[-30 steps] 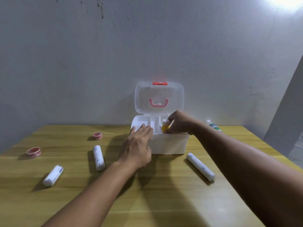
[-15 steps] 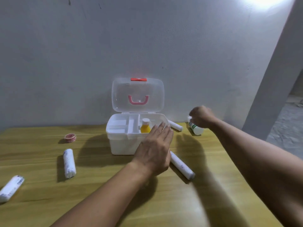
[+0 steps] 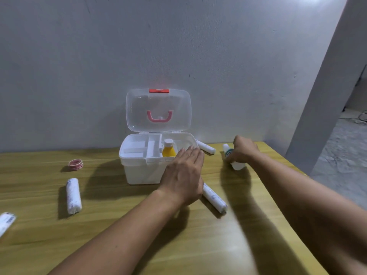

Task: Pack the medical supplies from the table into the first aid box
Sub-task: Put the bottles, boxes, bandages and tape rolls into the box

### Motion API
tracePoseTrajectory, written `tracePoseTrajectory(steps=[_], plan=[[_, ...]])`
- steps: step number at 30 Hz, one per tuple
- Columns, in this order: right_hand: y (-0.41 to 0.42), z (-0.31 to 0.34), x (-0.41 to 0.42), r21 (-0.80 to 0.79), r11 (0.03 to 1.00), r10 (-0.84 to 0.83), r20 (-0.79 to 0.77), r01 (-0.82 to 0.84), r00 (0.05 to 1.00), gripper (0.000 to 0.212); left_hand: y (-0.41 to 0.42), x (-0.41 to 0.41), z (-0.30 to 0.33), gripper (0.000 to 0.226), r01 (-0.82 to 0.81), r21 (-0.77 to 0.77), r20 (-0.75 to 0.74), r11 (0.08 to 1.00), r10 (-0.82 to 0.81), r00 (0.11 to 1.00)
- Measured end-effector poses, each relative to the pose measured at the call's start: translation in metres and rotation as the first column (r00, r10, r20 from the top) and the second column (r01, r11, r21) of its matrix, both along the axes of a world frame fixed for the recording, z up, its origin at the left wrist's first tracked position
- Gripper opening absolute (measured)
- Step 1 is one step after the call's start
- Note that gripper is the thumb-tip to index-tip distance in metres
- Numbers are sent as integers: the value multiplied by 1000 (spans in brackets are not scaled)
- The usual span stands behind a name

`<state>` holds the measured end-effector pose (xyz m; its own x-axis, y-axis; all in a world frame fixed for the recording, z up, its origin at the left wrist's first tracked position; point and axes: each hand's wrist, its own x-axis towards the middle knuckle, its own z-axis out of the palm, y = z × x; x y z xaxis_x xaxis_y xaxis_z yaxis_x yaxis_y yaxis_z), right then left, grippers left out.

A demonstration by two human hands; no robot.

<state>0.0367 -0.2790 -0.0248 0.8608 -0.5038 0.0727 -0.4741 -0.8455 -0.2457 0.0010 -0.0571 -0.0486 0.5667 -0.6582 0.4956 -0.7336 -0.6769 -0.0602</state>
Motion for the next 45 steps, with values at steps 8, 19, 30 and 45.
tracePoseTrajectory(steps=[8, 19, 30, 45], plan=[[20, 34, -28, 600, 800, -3, 30, -16, 1000, 29, 32, -2, 20, 60, 95, -266, 122, 959, -64, 990], [98, 97, -30, 510, 713, 225, 484, -482, 845, 74, 91, 44, 19, 60, -325, -34, -293, 945, 301, 907], [120, 43, 7, -96, 900, 434, 85, -426, 897, 54, 92, 46, 14, 65, -355, 126, -296, 926, 377, 878], [79, 63, 20, 462, 787, 225, 400, -408, 888, 40, 78, 59, 35, 53, -307, -14, -306, 952, 288, 907]])
